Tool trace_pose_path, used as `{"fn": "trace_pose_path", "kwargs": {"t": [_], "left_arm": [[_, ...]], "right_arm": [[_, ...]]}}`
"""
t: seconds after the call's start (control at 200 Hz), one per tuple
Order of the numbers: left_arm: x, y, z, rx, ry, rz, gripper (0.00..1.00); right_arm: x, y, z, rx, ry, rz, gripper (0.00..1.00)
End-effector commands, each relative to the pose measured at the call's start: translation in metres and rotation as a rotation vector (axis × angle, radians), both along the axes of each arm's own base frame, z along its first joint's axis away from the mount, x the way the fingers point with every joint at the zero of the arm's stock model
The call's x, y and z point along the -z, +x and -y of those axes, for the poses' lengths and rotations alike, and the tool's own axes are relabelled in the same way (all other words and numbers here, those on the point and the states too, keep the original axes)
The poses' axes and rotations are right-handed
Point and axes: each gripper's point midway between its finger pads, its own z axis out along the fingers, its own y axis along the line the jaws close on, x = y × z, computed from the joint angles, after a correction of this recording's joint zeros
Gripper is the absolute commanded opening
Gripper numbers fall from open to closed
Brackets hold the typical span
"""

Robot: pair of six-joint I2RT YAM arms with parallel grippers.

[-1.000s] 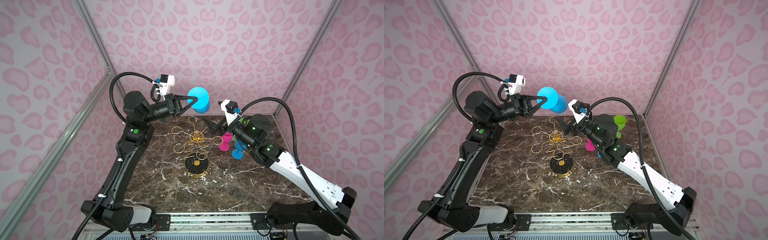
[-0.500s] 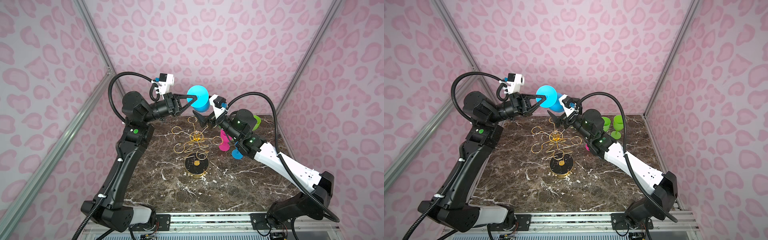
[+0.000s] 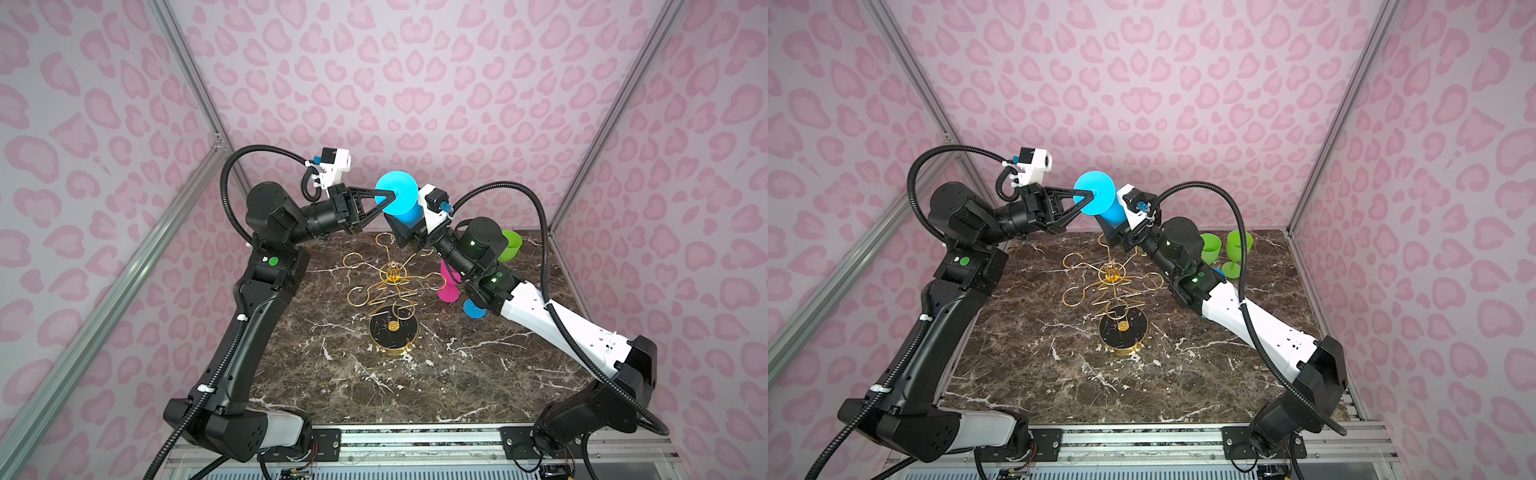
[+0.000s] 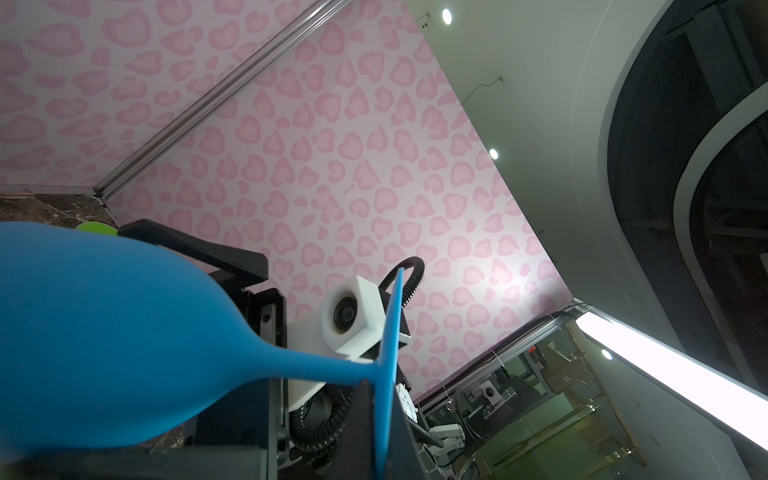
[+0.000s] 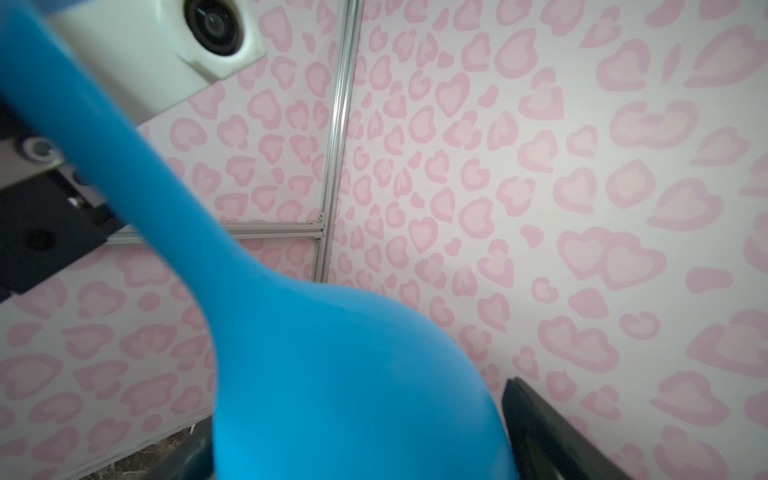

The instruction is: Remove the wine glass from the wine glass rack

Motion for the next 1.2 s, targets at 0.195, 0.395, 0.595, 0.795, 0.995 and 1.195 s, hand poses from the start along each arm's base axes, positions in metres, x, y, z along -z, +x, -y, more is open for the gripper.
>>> {"fn": "trace_pose_path", "kwargs": {"t": [0.195,0.395,0.595,0.795,0.995,1.195], "left_arm": [[-0.019,-0.009,-0.001,0.031,-0.036,0.054,0.04],[-0.02,-0.008,-0.001,0.03,-0.042,0.053,0.08],[-0.022,-0.008,-0.003,0.001,-0.04,0.091,0.47],[-0.021,-0.006,-0.005,-0.036,-0.031,0.123,0.65],[-0.017,-0.003,-0.013,-0.159,0.012,0.29,0.71],[-0.012,0.009,-0.038,-0.467,0.097,0.568,0.72]], "right_arm": [[0.008,0.001,0.0,0.015,-0.005,-0.018,0.77],[0.003,-0.004,0.006,0.015,0.019,-0.03,0.72],[-0.004,-0.011,0.018,0.027,0.028,-0.073,0.69],[-0.017,-0.02,0.04,0.032,0.03,-0.176,0.65],[-0.021,-0.035,0.075,0.021,0.005,-0.331,0.61],[-0.011,-0.058,0.1,0.009,-0.063,-0.503,0.59]]}}
